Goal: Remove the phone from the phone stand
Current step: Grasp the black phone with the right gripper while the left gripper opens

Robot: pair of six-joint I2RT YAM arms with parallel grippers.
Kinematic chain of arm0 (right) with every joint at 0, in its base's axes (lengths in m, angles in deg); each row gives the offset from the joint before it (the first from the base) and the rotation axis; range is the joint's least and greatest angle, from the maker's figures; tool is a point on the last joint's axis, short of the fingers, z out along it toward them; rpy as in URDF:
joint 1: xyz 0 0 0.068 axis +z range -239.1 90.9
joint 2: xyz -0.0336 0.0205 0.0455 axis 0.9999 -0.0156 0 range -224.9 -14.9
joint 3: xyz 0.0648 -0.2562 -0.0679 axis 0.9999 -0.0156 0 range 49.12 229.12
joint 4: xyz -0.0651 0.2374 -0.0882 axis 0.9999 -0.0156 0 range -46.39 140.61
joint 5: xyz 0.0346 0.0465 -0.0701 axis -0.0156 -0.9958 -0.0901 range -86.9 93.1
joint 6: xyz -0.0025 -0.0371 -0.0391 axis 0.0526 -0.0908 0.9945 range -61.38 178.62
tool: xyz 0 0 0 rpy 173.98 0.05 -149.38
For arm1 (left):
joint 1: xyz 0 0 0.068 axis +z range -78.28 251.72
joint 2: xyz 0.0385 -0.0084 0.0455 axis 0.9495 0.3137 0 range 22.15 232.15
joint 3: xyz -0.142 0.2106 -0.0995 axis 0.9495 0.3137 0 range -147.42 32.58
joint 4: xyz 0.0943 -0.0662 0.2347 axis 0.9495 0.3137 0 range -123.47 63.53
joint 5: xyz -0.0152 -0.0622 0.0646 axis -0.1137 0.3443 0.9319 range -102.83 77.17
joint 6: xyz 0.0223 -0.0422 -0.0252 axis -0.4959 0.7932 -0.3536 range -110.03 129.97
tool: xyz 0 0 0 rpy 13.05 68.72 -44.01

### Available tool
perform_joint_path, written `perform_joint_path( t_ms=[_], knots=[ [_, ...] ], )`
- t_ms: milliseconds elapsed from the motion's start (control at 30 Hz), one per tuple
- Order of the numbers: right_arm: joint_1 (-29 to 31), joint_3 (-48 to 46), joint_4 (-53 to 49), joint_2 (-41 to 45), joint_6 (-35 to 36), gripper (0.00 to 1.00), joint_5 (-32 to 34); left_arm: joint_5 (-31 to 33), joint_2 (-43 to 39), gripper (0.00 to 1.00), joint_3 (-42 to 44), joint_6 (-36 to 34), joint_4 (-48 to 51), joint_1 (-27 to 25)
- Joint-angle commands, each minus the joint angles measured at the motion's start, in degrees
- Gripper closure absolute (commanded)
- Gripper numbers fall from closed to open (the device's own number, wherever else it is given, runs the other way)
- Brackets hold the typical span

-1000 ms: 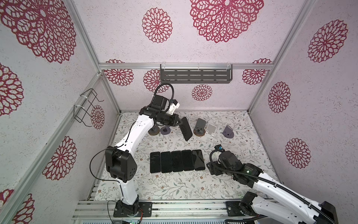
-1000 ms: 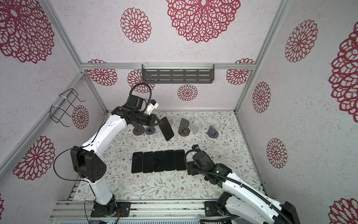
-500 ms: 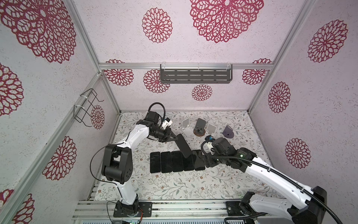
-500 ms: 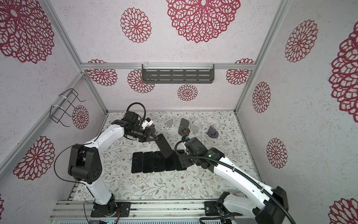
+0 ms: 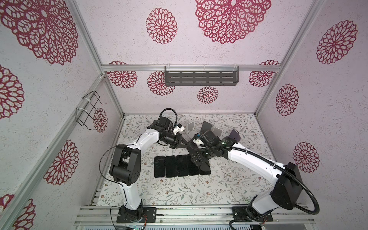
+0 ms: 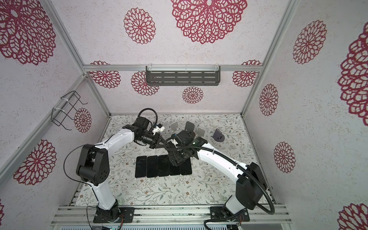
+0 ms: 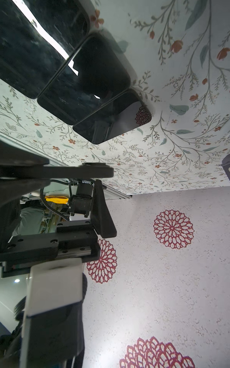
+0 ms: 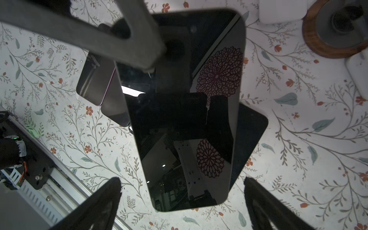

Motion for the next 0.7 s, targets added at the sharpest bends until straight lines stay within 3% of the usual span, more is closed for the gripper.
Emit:
perform_joint_path(
  t_ms=[0,667],
  knots=[
    [0.23,2.22,-0.71,-0.74,1.74,0.01,0.92,-3.44,0.24,1.0,-1.18,-1.06,-0.31,-0.08],
    [-0.91,1.81,2.54,-4.28,2.63,0.14,-0.6,-3.93,0.54,1.0,-1.8,-3.11,1.31,-0.66]
  ],
)
